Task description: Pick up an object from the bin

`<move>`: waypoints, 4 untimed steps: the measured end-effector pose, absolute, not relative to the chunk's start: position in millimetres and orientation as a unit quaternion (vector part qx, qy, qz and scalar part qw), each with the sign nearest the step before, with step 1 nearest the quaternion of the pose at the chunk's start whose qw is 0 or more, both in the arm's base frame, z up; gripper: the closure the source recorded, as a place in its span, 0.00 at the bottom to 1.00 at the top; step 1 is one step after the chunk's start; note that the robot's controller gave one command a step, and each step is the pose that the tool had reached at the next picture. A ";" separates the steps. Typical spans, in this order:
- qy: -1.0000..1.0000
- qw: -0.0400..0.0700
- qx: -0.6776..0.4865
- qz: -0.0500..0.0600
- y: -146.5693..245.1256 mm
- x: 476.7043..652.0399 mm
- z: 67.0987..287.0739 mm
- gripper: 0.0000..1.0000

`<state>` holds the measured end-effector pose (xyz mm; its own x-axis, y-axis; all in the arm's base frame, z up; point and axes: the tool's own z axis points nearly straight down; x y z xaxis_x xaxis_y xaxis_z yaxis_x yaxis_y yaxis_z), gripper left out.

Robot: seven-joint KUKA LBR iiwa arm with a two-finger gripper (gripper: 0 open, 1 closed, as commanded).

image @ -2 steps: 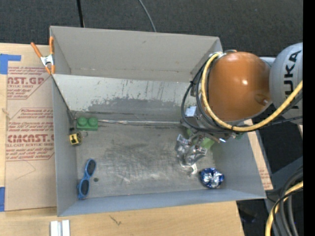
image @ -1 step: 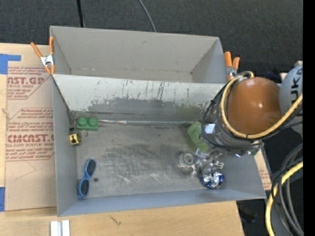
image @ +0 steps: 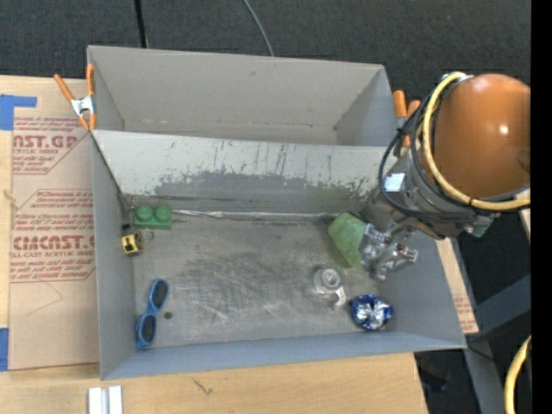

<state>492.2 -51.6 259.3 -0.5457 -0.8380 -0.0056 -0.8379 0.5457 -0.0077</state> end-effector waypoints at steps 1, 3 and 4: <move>0.900 -0.002 -0.435 0.002 -94.3 507.2 154.4 1.00; 0.921 0.004 -0.389 -0.002 -120.5 487.3 83.0 0.00; 0.921 0.001 -0.389 0.000 -120.7 485.4 81.1 1.00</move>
Offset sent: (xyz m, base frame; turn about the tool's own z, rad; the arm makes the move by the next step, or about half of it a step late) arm 0.0161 -0.0428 -0.0998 0.0903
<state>485.4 -120.7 81.1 -0.6975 -0.7166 -0.0025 -0.7165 0.6975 -0.0015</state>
